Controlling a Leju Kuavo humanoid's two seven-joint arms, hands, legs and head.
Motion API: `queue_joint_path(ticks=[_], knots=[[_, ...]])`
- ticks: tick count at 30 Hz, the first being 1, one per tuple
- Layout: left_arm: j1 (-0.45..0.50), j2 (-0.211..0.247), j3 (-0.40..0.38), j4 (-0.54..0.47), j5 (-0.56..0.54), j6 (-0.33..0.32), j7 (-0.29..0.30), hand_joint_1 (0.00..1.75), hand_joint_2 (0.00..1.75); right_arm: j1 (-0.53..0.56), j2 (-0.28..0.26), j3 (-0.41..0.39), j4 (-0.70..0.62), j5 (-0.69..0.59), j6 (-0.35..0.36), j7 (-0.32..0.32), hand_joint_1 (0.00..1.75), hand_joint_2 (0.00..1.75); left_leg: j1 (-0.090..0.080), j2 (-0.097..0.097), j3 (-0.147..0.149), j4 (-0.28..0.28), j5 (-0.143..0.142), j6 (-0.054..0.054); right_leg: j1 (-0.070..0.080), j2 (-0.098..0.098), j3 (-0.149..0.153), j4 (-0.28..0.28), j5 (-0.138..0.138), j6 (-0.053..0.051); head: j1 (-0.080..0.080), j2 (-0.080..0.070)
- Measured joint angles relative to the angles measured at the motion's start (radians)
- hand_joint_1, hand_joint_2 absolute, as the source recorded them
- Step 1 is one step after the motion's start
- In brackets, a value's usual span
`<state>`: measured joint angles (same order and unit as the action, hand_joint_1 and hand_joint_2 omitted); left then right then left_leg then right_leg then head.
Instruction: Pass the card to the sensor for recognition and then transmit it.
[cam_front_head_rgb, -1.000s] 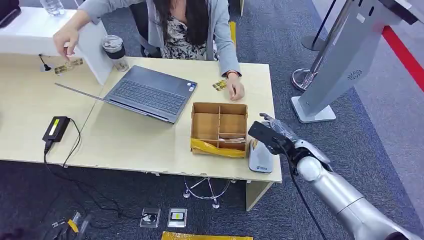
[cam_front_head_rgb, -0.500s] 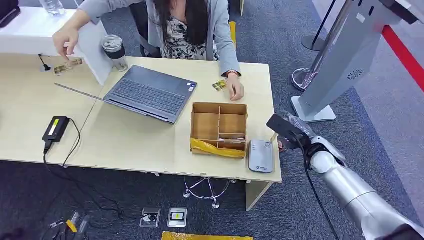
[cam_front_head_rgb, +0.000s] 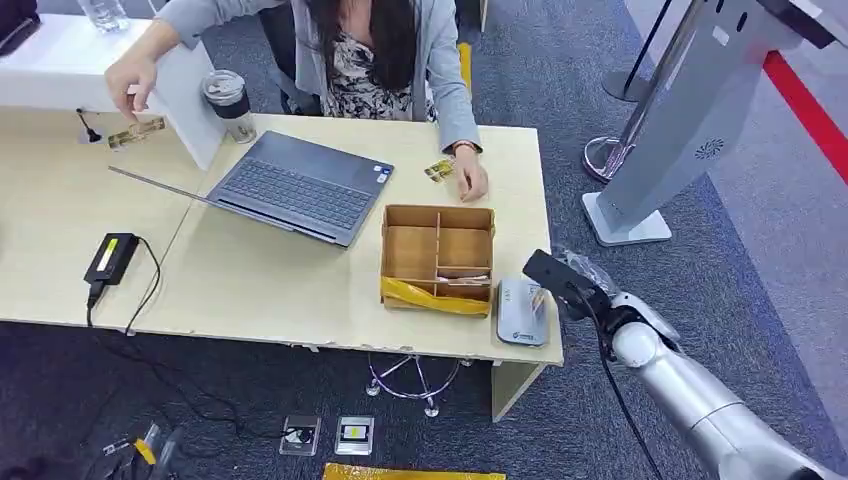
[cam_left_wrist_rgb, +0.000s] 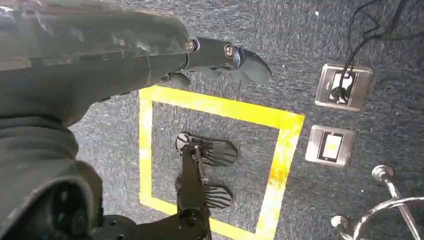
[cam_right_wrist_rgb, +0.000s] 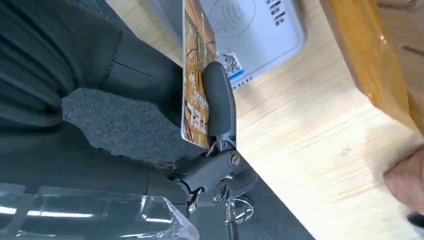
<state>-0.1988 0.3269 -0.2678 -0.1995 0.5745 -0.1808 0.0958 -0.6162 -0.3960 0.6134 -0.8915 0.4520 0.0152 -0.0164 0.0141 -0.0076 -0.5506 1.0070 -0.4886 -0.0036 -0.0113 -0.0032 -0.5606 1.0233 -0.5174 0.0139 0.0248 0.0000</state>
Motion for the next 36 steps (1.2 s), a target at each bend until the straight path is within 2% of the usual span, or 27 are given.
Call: queue_joint_path(ticks=[11,25,30,36], knots=[[0.002,0.000,-0.006,0.000,0.011,0.003,-0.008,0.00,0.00,0.001,0.014,0.013,0.002,0.011,0.008,-0.041,1.75,1.75,0.000,0.000,0.000,0.000,0.000,0.000,0.000,0.000,0.000,0.000,0.000,0.000,0.000,0.000],[0.007,0.000,-0.018,0.002,0.021,0.003,-0.009,0.00,0.00,-0.013,0.021,0.014,0.083,0.018,-0.036,-0.094,1.75,1.75,0.000,0.000,0.000,0.000,0.000,0.000,0.000,0.000,0.001,0.000,0.000,0.000,0.000,0.000],[0.010,0.001,-0.019,0.003,0.022,0.000,-0.011,0.00,0.00,-0.062,0.013,0.012,0.101,0.029,-0.042,-0.096,1.75,1.75,0.000,0.000,0.000,0.000,0.000,0.000,0.000,0.000,0.000,0.000,0.001,0.000,0.000,0.000],[0.006,0.001,-0.023,0.003,0.004,0.001,-0.012,0.00,0.00,-0.193,-0.018,-0.003,0.114,0.050,-0.035,-0.098,1.75,1.75,-0.001,0.000,0.000,0.000,0.000,0.000,-0.001,0.000,-0.001,0.000,0.001,0.000,0.000,0.000]])
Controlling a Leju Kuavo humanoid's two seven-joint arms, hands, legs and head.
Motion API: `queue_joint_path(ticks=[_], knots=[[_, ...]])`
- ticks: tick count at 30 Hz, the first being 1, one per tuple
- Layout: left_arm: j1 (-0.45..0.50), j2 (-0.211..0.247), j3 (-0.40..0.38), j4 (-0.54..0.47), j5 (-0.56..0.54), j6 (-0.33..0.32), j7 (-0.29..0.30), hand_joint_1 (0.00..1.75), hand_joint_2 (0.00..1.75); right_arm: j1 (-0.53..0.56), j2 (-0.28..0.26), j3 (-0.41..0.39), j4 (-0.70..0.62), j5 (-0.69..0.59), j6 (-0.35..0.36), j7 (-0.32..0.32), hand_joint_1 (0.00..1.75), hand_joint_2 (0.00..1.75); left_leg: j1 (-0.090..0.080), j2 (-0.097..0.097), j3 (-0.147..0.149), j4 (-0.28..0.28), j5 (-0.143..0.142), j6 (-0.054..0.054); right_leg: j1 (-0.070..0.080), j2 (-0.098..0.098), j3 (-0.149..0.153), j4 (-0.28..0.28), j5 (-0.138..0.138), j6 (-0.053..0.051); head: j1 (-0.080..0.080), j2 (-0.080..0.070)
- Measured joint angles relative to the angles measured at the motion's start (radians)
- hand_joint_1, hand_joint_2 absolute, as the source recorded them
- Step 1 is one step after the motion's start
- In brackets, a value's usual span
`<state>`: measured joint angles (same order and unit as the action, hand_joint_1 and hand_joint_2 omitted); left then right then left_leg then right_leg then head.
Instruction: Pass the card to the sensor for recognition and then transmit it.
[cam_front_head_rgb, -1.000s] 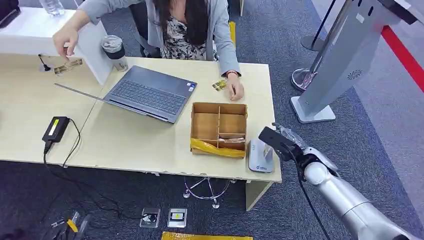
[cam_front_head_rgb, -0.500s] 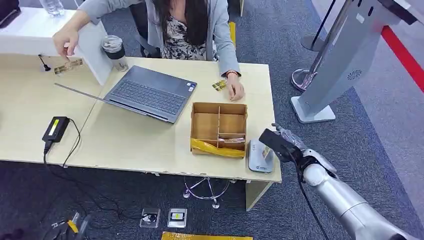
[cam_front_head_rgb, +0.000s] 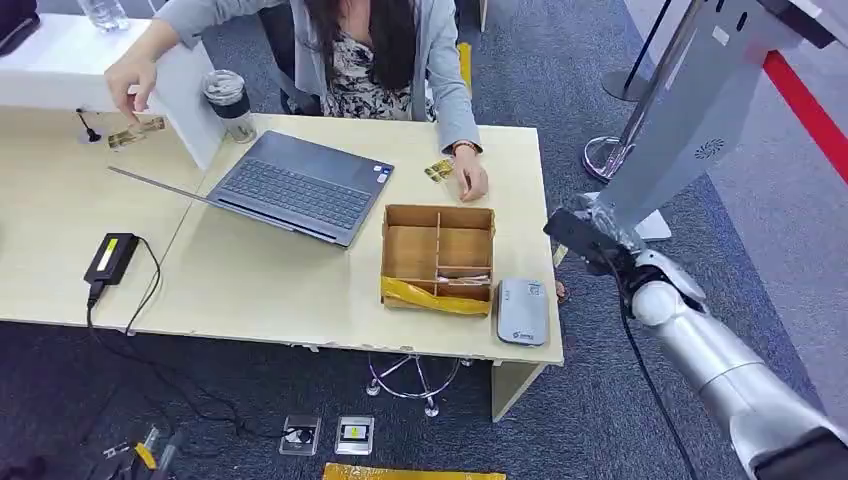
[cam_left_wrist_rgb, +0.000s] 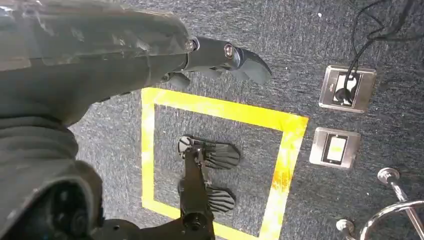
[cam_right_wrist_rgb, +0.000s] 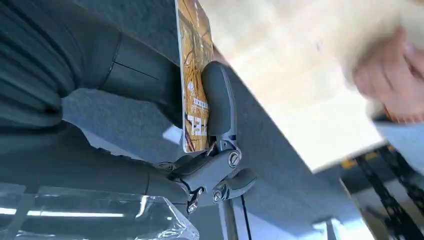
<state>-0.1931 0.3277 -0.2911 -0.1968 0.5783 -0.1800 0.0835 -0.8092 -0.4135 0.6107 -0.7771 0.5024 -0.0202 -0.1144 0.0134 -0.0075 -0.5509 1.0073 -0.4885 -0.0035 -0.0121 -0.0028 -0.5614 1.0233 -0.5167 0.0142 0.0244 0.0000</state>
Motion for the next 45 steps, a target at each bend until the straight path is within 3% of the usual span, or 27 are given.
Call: queue_joint_path(ticks=[5,11,12,13,14,18,19,31,32,33,34,45], knots=[[-0.022,-0.004,-0.008,0.000,-0.017,0.002,0.001,0.00,0.00,-0.115,0.003,0.000,0.010,0.029,0.014,-0.005,1.75,1.75,0.000,0.000,0.000,0.000,0.000,0.000,0.000,-0.001,0.000,0.000,0.000,0.000,0.000,0.000],[-0.050,-0.018,-0.025,0.000,-0.025,0.004,0.016,0.00,0.00,-0.181,0.057,0.011,0.035,0.052,0.000,-0.014,1.75,1.75,0.001,0.000,0.000,0.000,0.000,0.000,0.001,0.000,0.000,0.001,0.000,0.000,0.001,0.000],[-0.052,-0.021,-0.026,0.000,-0.025,0.004,0.019,0.00,1.75,-0.187,0.070,0.014,0.042,0.054,-0.002,-0.014,1.75,1.75,0.001,0.000,0.000,0.000,0.000,0.000,0.001,0.000,0.000,0.001,0.000,0.000,0.000,0.000],[-0.054,-0.023,-0.026,0.000,-0.025,0.004,0.021,0.00,1.75,-0.192,0.081,0.017,0.049,0.055,-0.004,-0.014,1.75,1.75,0.001,0.000,0.000,0.000,0.000,0.000,0.001,0.000,0.000,0.001,0.000,0.000,0.000,0.000],[-0.057,-0.024,-0.028,0.000,-0.026,0.004,0.023,0.00,0.00,-0.197,0.093,0.019,0.058,0.057,-0.005,-0.014,1.75,1.75,0.001,0.000,0.000,0.000,0.000,0.000,0.001,0.000,0.000,0.001,0.000,0.000,0.000,0.000],[-0.067,-0.031,-0.040,0.000,-0.055,0.011,0.024,0.00,0.00,-0.202,0.140,0.032,0.085,0.061,-0.008,-0.013,1.75,1.75,0.001,0.000,0.000,0.000,0.000,0.000,0.001,0.000,0.000,0.001,0.000,0.000,0.000,0.000],[-0.070,-0.032,-0.046,0.000,-0.071,0.018,0.023,0.00,1.75,-0.203,0.152,0.033,0.093,0.061,-0.010,-0.013,1.75,1.75,0.001,0.000,0.000,0.000,0.000,0.000,0.001,0.000,0.000,0.001,0.000,0.000,0.000,0.000],[-0.101,-0.050,-0.082,0.000,-0.080,0.006,0.027,0.00,1.75,-0.203,0.278,0.045,0.183,0.068,-0.054,-0.005,1.75,1.75,0.001,0.000,0.000,0.000,0.000,0.000,0.001,0.000,0.000,0.001,0.000,0.000,0.000,0.000],[-0.101,-0.050,-0.083,0.000,-0.082,0.009,0.027,0.00,1.75,-0.202,0.280,0.046,0.186,0.070,-0.054,-0.005,1.55,1.75,0.000,0.000,0.000,0.000,0.000,0.000,0.001,-0.001,0.000,0.001,0.000,0.000,0.000,0.000],[-0.101,-0.051,-0.084,0.000,-0.083,0.014,0.027,0.00,1.75,-0.203,0.284,0.045,0.190,0.071,-0.055,-0.005,0.14,1.75,0.000,0.000,0.000,0.000,0.000,0.000,0.001,0.000,0.000,0.001,0.000,0.000,0.001,0.000],[-0.101,-0.051,-0.084,0.000,-0.083,0.018,0.028,0.00,1.75,-0.203,0.285,0.045,0.195,0.072,-0.056,-0.005,0.00,0.00,0.000,0.000,0.000,0.000,0.000,0.000,0.001,0.000,0.000,0.001,0.000,0.000,0.000,0.000],[-0.099,-0.053,-0.095,0.000,-0.067,0.047,0.012,0.00,1.75,-0.192,0.299,0.042,0.209,0.090,-0.079,-0.022,0.00,0.00,0.001,0.001,0.000,0.000,0.000,0.000,0.001,0.001,0.000,0.001,0.000,0.000,0.000,0.000]])
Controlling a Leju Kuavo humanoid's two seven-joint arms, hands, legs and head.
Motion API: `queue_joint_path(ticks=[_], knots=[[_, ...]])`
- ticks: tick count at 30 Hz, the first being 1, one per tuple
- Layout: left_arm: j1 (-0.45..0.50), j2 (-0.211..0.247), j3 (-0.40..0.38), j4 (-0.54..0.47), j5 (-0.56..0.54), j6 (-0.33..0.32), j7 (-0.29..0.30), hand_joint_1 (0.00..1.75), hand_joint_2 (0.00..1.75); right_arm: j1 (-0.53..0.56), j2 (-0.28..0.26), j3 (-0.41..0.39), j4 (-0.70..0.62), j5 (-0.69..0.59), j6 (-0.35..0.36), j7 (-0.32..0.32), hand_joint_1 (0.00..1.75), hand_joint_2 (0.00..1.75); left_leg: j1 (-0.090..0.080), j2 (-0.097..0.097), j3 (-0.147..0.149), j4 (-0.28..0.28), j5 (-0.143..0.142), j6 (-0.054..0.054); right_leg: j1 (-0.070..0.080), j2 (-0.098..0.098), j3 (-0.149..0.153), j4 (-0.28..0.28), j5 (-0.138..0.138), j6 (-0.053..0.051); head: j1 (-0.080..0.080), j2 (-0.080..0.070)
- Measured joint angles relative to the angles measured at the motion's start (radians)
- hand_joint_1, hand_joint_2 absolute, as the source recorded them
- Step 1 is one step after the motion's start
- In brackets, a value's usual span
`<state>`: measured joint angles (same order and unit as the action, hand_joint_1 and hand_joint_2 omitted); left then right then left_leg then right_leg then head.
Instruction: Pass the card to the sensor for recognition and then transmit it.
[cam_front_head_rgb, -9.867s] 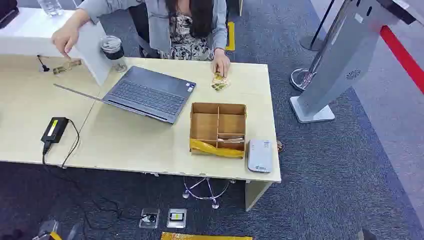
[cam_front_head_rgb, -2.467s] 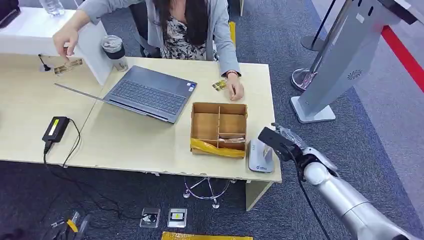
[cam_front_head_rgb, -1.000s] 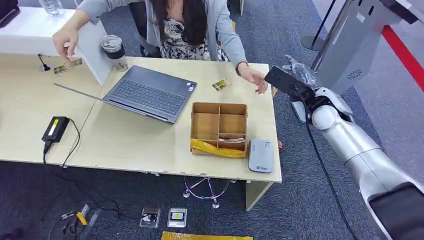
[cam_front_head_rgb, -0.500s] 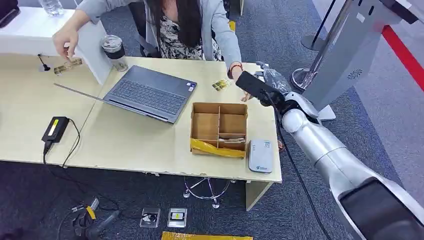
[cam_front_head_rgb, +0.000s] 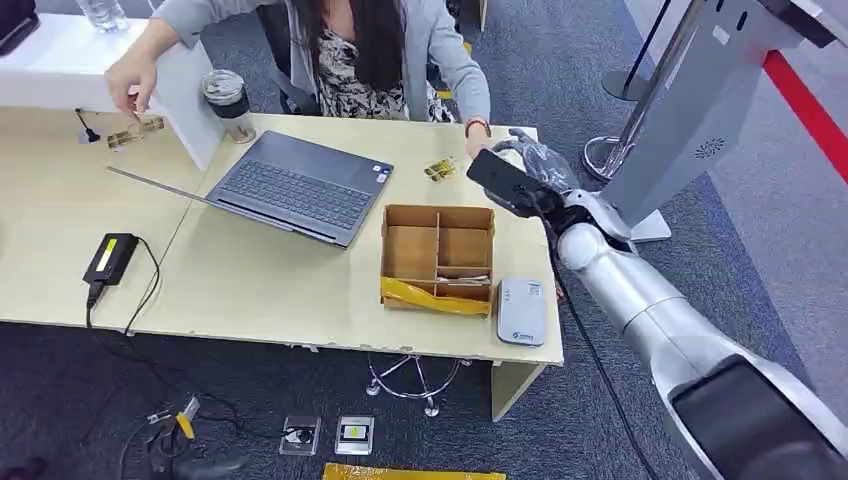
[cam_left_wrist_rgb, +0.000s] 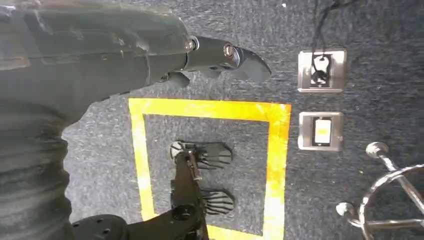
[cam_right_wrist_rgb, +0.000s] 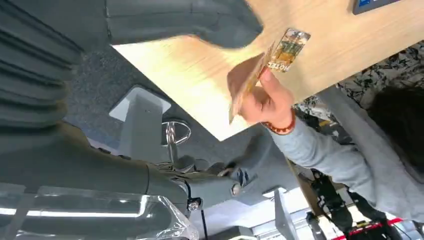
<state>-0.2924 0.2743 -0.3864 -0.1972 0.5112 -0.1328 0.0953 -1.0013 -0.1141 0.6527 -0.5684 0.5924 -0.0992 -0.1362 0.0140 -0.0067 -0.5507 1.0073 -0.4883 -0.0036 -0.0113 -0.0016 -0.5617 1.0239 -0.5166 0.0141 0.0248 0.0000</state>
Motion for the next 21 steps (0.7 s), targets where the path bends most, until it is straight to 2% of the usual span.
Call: queue_joint_path(ticks=[5,9,11,15,16,21], knots=[[0.014,0.000,0.000,0.000,0.034,0.006,-0.041,0.00,1.75,0.045,-0.024,-0.018,-0.038,-0.020,0.004,0.033,0.00,0.00,0.000,0.000,0.001,0.000,0.000,0.000,0.000,0.000,0.000,0.000,0.000,0.000,0.000,0.000],[0.032,0.000,0.000,0.000,0.031,0.026,-0.107,0.00,1.75,0.135,-0.091,-0.058,-0.167,-0.056,0.048,0.109,0.00,0.00,0.000,-0.001,0.000,0.000,0.000,0.000,0.000,-0.002,0.001,-0.002,0.000,0.000,0.000,0.000],[0.040,0.003,0.000,0.001,0.031,0.005,-0.123,0.00,1.75,0.180,-0.127,-0.081,-0.241,-0.079,0.073,0.146,0.00,0.00,0.000,-0.001,0.000,0.000,0.000,0.000,0.000,-0.001,0.001,-0.002,0.000,0.000,0.000,0.000],[0.060,0.018,0.000,0.001,0.036,-0.083,-0.143,0.00,1.75,0.278,-0.216,-0.143,-0.425,-0.125,0.111,0.209,0.00,0.00,0.000,0.000,0.000,0.000,0.000,0.000,0.000,-0.001,0.001,-0.002,0.000,0.000,0.000,0.000],[0.066,0.023,0.000,0.001,0.042,-0.090,-0.143,0.00,1.75,0.300,-0.239,-0.157,-0.471,-0.129,0.117,0.220,0.00,1.75,0.000,0.000,0.000,0.000,0.000,0.000,0.000,-0.001,0.001,-0.002,0.000,0.000,0.001,0.000],[0.087,0.040,0.000,0.002,0.056,-0.101,-0.144,0.00,1.75,0.395,-0.324,-0.222,-0.661,-0.135,0.132,0.263,0.00,1.75,0.000,0.000,0.001,0.000,0.000,0.000,0.000,-0.001,0.001,-0.002,0.000,0.000,0.000,0.000]])
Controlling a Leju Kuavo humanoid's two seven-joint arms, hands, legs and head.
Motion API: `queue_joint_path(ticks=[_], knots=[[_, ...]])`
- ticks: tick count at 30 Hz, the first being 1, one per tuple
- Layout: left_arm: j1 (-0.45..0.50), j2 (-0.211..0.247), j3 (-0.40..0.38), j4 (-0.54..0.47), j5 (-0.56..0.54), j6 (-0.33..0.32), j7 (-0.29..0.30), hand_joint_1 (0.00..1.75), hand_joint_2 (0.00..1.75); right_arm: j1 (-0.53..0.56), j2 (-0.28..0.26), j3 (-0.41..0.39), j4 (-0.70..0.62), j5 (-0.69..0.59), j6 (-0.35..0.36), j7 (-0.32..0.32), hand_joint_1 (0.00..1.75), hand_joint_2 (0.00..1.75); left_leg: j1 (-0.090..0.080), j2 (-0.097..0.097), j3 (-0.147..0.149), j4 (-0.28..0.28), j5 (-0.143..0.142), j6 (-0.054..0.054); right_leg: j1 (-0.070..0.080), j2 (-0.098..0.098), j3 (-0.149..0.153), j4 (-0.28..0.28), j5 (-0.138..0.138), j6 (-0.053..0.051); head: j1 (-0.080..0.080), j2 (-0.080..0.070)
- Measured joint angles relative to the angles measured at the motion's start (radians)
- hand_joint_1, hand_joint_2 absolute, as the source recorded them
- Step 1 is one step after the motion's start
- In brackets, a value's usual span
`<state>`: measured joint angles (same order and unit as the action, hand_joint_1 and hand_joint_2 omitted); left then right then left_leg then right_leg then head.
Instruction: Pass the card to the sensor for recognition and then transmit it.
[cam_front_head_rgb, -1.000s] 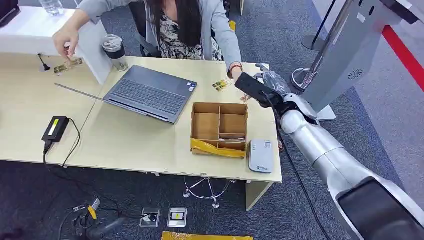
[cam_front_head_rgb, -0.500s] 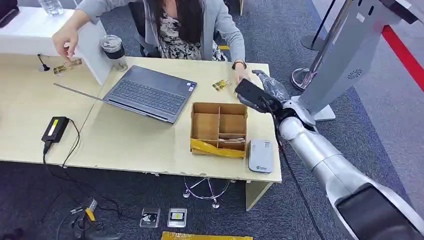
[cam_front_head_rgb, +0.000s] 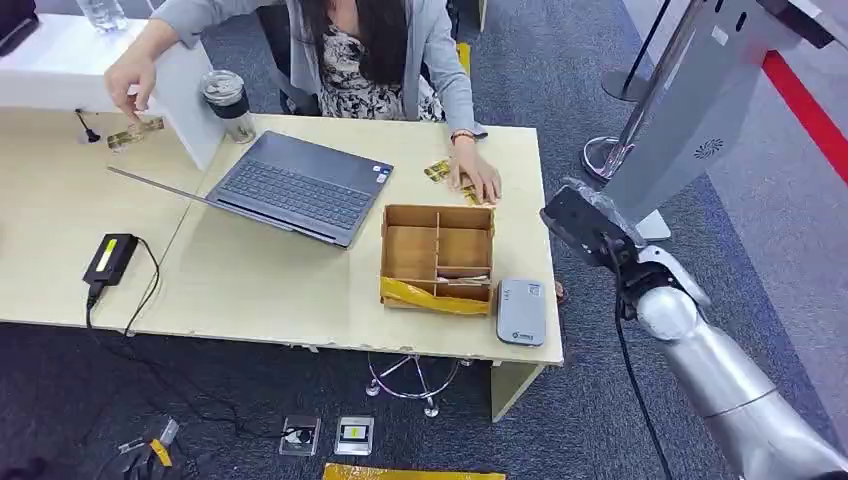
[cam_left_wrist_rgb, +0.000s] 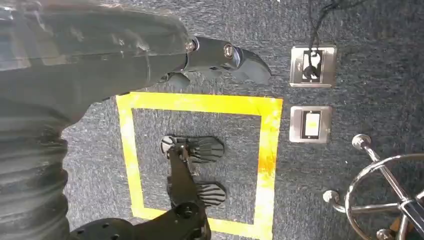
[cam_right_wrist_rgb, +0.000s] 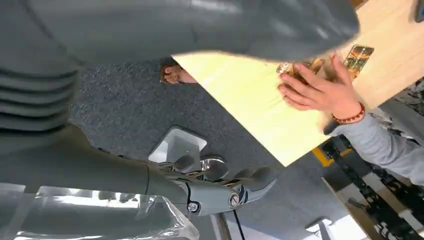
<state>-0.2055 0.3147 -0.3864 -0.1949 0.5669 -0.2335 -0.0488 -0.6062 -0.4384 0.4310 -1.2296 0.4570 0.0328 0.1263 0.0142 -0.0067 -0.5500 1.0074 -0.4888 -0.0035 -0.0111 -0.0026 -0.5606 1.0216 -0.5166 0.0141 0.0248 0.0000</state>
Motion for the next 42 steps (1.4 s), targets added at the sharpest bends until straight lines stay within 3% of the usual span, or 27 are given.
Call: queue_joint_path(ticks=[8,14,20,30,42], knots=[[0.031,0.020,0.000,0.001,0.020,0.006,0.000,0.00,1.75,0.195,-0.091,-0.059,-0.338,0.028,-0.009,0.100,0.00,1.75,0.000,0.000,-0.001,0.000,0.000,0.000,0.000,0.000,0.000,0.000,0.000,0.000,0.000,0.000],[0.032,0.019,0.000,0.003,0.039,0.084,0.009,0.00,1.75,0.262,-0.092,-0.009,-0.477,0.311,-0.053,0.084,0.00,1.75,0.000,0.000,0.000,-0.001,0.000,0.000,0.000,0.000,0.001,0.000,0.000,0.000,0.000,0.000],[0.031,0.001,0.007,0.003,0.061,0.163,0.013,0.00,1.75,0.285,-0.073,0.079,-0.500,0.449,-0.089,0.064,0.00,1.75,0.000,0.000,0.000,-0.001,0.000,0.000,0.000,0.000,0.001,0.000,0.000,0.000,0.000,0.000],[0.025,-0.031,0.050,0.003,0.125,0.143,0.042,0.00,1.75,0.274,-0.024,0.173,-0.484,0.591,-0.083,0.072,0.00,1.75,0.000,0.000,-0.001,-0.001,0.000,0.000,0.000,0.000,0.000,0.000,0.000,0.000,0.000,0.000],[0.020,-0.049,0.064,0.003,0.121,0.148,0.054,0.00,1.75,0.194,0.115,0.231,-0.413,0.600,0.026,0.137,0.00,1.75,0.000,0.000,-0.001,-0.001,0.000,0.000,0.001,0.000,0.001,0.000,0.000,0.000,0.000,0.000]])
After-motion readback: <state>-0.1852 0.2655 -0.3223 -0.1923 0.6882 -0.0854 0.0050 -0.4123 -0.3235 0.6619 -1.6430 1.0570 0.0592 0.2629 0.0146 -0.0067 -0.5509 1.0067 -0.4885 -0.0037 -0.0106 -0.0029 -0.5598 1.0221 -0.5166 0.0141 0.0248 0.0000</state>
